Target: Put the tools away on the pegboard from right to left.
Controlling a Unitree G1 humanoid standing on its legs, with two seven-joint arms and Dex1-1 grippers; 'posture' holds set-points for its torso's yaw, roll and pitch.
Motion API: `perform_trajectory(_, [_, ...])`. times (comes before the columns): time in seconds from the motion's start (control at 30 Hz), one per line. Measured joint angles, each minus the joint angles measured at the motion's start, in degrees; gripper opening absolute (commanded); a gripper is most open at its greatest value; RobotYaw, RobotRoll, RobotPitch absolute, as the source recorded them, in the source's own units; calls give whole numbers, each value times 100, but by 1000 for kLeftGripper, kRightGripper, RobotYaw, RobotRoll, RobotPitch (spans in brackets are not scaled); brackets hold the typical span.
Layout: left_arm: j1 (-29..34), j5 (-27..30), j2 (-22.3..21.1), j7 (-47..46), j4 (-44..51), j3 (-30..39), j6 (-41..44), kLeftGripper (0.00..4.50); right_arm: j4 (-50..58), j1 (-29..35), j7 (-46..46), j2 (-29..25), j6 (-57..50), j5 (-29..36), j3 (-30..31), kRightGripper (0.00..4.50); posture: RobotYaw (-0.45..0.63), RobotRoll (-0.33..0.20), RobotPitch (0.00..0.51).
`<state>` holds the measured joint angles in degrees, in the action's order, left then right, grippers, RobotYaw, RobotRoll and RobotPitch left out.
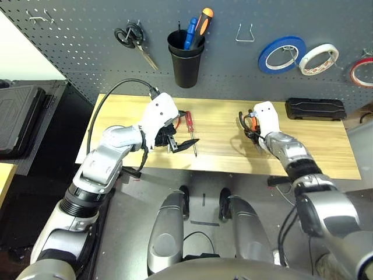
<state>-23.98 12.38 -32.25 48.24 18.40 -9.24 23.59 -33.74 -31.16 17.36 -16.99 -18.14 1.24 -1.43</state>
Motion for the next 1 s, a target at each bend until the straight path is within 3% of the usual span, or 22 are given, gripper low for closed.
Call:
perform_trajectory(0.13, [-15,431,298,-90,274,296,-35,4500,1146,809,96,-176,335,-1,5,2094,221,0,260])
perform_trajectory(0.37, [-337,1061,675,-410,470,802,47,4500,1992,1354,182,-284,1101,1,2,2094,214,0,223])
perform_trajectory(0.63, [-552,1566,747,-748,610,1069,194,4500,2032,1295,95,-280,1655,16,-91,2094,215,0,207])
perform_trajectory(1.0, [-771,1492,608,-1067,527,1145,223,4500,2853,889,-39,-227,2251,155,-208,2094,198,0,204])
